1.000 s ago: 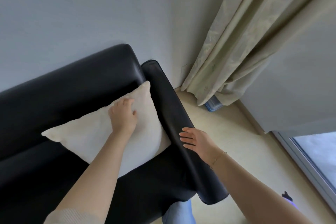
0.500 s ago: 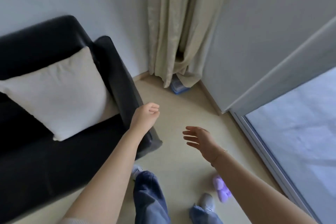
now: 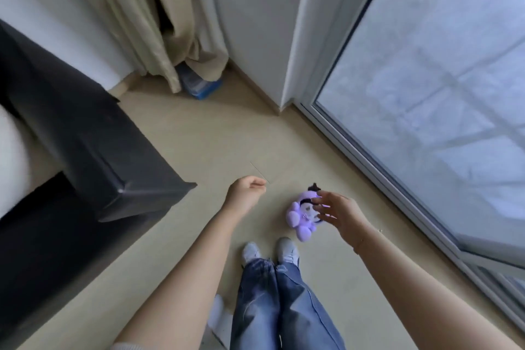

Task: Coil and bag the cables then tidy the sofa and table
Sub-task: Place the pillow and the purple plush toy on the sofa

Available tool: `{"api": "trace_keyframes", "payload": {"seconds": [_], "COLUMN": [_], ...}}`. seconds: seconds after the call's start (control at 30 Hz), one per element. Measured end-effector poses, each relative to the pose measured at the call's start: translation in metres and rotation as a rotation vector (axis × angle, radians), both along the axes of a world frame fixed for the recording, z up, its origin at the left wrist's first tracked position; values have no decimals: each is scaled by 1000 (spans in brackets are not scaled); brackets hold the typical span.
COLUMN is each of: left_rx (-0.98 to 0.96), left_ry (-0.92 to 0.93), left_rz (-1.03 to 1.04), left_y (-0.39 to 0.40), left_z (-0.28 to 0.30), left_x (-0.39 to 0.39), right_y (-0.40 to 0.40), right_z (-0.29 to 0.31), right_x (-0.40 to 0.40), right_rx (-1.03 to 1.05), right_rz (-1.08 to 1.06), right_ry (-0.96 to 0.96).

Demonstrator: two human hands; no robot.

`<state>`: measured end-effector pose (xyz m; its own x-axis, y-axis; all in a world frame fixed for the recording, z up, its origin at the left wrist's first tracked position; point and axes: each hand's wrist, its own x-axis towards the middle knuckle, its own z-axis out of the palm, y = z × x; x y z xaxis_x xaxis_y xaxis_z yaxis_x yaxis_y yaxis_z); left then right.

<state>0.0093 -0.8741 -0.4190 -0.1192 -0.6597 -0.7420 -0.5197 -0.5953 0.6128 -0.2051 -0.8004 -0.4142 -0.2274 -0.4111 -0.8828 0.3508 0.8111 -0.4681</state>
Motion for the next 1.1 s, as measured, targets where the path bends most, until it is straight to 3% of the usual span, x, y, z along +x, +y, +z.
{"api": "trace_keyframes", "payload": {"seconds": [0.1,0.37,0.57,0.77,0.93,1.1], "left_rx": [59,151,132,140,235,209], "left_ry": [-4,-114,-193,-176,-100,-119], "left_rz": [-54,-238,-299,-285,-171,-52], "left_y": [15,69,83,81,90,82], "left_z": [-55,-251,-376,-477,-498,-435], "left_x": [-31,-78,-103,-128,-129,-107], "right_y": [25,81,112,122,118,104], "right_z": [-48,-247,-381,-487,-511,-450], "right_x": [-26,-53,-57,-58,-43,-30], "right_rx": [31,132,234,327,274,200], "right_rz": [-26,-134,-257,-341,-265,-191], "right_ry": [13,51,35,-173,-124,-55]}}
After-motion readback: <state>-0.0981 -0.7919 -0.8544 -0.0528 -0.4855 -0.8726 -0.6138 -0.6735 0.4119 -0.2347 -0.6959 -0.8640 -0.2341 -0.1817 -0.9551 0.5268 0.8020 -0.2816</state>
